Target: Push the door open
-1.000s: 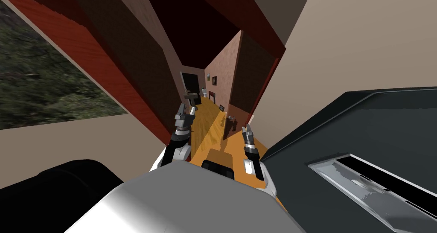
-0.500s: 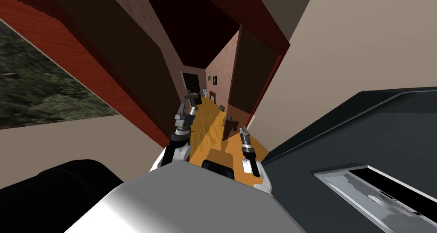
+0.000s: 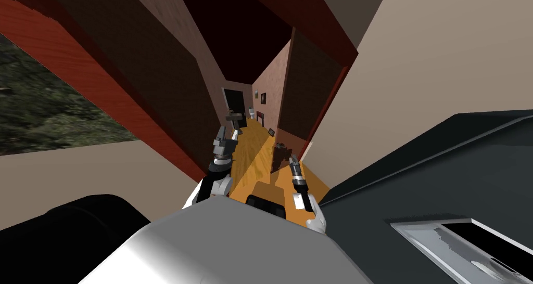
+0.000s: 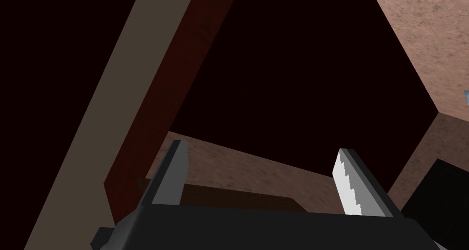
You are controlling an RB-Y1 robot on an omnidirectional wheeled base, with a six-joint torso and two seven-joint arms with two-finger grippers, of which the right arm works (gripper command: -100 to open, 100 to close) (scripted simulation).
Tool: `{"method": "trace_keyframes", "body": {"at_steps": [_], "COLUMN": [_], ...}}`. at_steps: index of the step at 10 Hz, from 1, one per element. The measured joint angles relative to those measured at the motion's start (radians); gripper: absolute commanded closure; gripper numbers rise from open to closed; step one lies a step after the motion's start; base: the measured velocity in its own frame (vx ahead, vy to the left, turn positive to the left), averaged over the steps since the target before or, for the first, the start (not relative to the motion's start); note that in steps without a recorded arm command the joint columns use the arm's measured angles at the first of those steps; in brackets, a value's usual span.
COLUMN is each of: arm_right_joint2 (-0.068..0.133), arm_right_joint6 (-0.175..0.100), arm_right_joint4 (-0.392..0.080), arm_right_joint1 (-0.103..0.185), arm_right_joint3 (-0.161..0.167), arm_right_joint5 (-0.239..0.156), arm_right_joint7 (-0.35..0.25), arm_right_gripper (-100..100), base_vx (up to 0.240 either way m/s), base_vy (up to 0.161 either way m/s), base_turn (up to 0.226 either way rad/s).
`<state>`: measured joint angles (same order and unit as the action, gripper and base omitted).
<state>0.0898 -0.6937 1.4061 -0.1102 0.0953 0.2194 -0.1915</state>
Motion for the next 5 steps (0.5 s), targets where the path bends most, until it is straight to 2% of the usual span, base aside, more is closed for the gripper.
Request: {"method": "trace_keyframes", "body": {"at_steps": [3, 5], "arm_right_joint2": [0.001, 0.001], "arm_right_joint6": [-0.02, -0.027], "arm_right_joint4": [-0.072, -0.127], "arm_right_joint1": [0.019, 0.049], "arm_right_joint3": [0.009, 0.009], "arm_right_joint5": [0.013, 0.019], "arm_right_joint7": [-0.012, -0.019], "arm_right_gripper": [-100, -100], "base_vx": [0.057, 0.06], "base_vy": [-0.068, -0.062], "base_turn": [0.039, 0.046]}}
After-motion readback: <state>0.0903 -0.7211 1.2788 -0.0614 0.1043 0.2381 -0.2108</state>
